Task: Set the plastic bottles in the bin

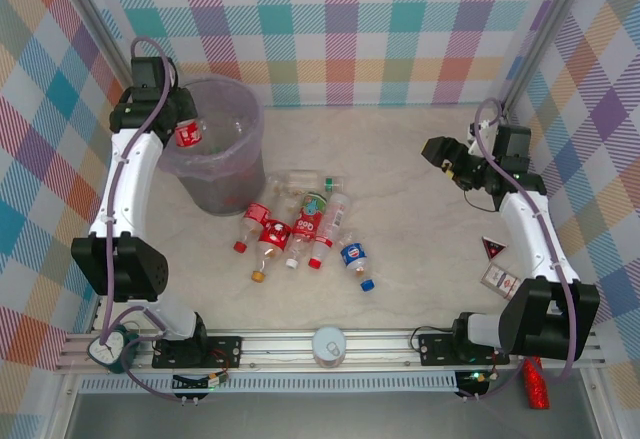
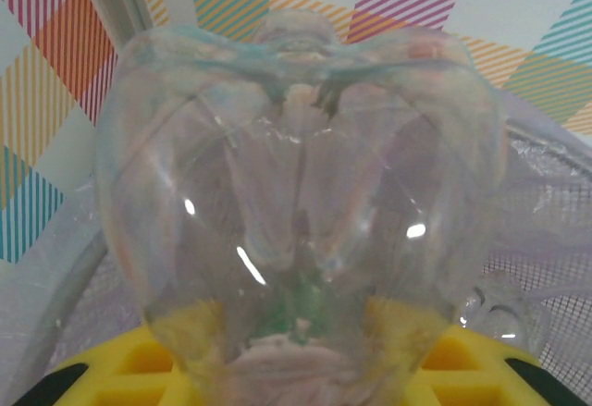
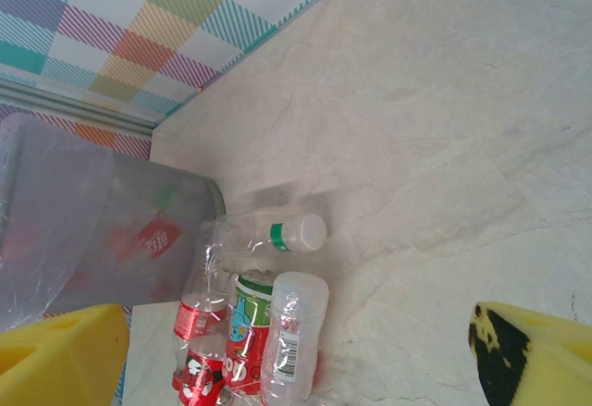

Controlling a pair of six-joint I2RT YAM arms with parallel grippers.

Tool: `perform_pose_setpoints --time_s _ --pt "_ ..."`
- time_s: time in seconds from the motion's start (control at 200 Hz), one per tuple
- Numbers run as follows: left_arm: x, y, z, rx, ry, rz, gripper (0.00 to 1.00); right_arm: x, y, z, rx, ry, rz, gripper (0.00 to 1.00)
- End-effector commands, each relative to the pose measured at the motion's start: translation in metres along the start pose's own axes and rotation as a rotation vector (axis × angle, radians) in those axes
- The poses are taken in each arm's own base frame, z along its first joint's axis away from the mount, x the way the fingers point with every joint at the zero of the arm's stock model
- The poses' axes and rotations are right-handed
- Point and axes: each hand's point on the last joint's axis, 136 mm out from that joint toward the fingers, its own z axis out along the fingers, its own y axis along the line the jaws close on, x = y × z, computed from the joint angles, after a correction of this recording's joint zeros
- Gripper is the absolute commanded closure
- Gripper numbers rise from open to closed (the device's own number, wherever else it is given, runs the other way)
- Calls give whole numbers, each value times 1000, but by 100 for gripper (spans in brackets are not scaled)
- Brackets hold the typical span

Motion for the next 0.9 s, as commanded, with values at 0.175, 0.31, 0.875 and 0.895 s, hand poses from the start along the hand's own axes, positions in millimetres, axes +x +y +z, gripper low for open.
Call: perform_pose_setpoints --time_s 0.175,0.31,0.875,0.895 --pt "33 -7 20 -16 63 87 100 -7 13 6 -22 9 -50 5" --pt "59 -11 35 -10 133 103 100 -6 18 7 -29 15 -56 6" --pt "137 -39 75 58 347 133 100 -3 27 6 -28 16 -80 6" --pt "138 -40 75 60 350 132 100 -3 27 6 -28 15 -79 6"
